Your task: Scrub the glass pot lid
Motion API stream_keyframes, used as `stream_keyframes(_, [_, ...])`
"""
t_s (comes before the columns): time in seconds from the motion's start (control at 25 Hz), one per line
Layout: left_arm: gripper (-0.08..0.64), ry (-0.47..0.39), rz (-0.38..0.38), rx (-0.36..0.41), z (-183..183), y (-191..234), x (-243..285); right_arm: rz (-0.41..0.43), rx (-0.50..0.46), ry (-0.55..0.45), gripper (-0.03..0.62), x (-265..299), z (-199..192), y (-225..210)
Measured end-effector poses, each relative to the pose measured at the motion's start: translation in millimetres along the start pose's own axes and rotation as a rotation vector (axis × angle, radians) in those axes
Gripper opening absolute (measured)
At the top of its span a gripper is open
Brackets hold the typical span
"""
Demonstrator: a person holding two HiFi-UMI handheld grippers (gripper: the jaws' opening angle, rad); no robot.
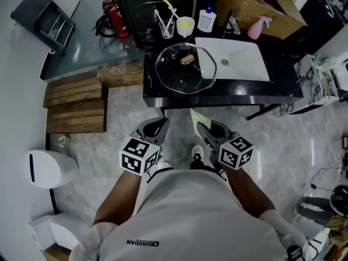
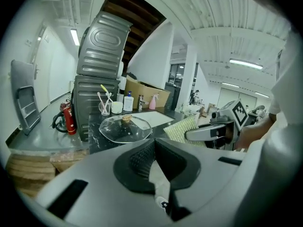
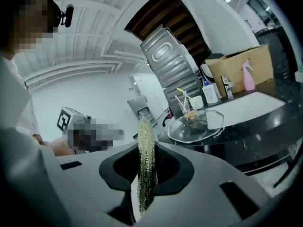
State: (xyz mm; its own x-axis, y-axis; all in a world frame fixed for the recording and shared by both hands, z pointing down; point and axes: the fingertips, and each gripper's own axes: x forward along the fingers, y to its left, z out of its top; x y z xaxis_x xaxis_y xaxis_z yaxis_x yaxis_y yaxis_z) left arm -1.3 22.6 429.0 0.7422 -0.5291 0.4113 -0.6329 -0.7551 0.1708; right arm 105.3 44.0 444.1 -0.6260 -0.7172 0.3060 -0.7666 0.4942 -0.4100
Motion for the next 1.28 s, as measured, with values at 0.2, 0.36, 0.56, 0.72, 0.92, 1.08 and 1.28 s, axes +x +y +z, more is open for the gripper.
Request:
stream_keyframes(0.2, [0.015,0.023,-0.051,0.033,-21,-8,-10,-0.077,0.040,0.001,0.083,-14,-28,19])
stream_keyframes(0.36, [0.015,0.041,-0.096,0.060,-35,-25,-10,-0.112,0.045,-0.003,0.083,-23,-43,30])
stream_keyframes(0.56, [0.015,0.019,-0.097,0.059,-30,-35,-14,-0.127,-0.020,-0.005,0.083,-34,-40,31])
stream_keyframes(0.72, [0.015,0.010,-0.044,0.035,-21,-32,-11,-0.121,-0.116,0.024,0.083,-39,-30,26])
stream_keyframes(0.92, [0.015,-0.016,-0.009,0.009,-10,-44,-3,-0.092,-0.144,0.027,0.083,-53,-13,13])
stream_keyframes(1.08, [0.015,-0.038,0.022,-0.007,0,-48,11,-0.062,-0.150,0.029,0.083,-57,-6,-2])
stream_keyframes(1.28, [0.015,-0.053,0.054,0.011,13,-47,20,-0.034,-0.160,0.037,0.083,-52,1,-15])
